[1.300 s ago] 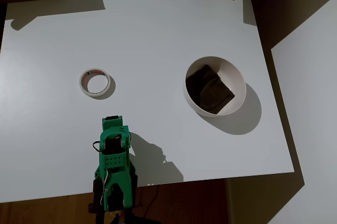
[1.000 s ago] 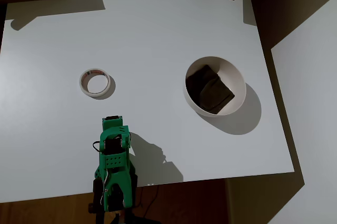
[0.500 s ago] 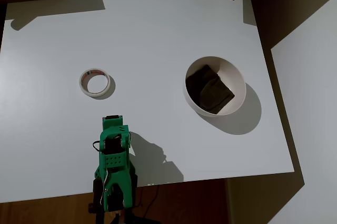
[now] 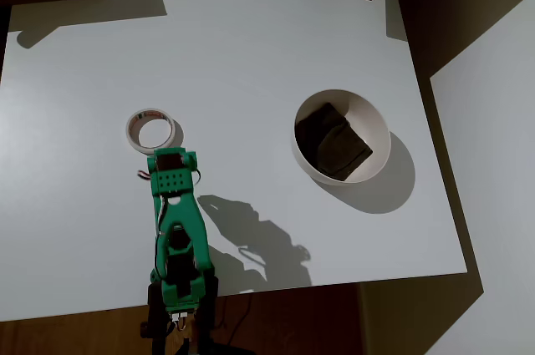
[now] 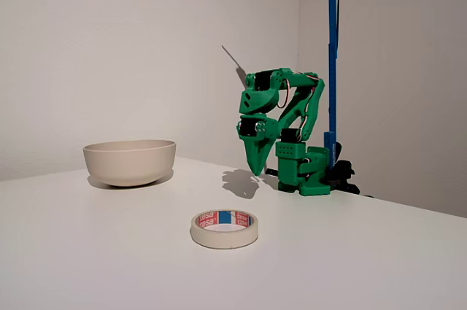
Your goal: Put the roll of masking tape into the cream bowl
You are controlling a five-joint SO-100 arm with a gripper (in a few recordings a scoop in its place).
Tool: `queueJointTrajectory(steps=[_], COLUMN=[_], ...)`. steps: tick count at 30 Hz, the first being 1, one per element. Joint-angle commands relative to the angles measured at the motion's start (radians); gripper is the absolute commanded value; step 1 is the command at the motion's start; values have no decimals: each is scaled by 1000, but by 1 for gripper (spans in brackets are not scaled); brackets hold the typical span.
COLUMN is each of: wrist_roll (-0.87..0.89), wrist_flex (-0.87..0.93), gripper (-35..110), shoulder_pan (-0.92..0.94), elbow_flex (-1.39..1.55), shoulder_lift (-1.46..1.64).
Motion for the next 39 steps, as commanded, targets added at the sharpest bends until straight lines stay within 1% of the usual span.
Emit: queueJointTrajectory(steps=[1, 2, 8, 14, 26, 39], wrist_roll=[48, 48, 52, 54, 60, 74], wrist_flex=[32, 26, -28, -28, 60, 21], gripper=[16, 19, 18, 17, 17, 17], shoulder_pan=[-37, -46, -78, -83, -92, -110], elbow_flex=[-179, -192, -259, -388, -566, -612], shoulder_lift=[-107, -127, -290, -469, -584, -710])
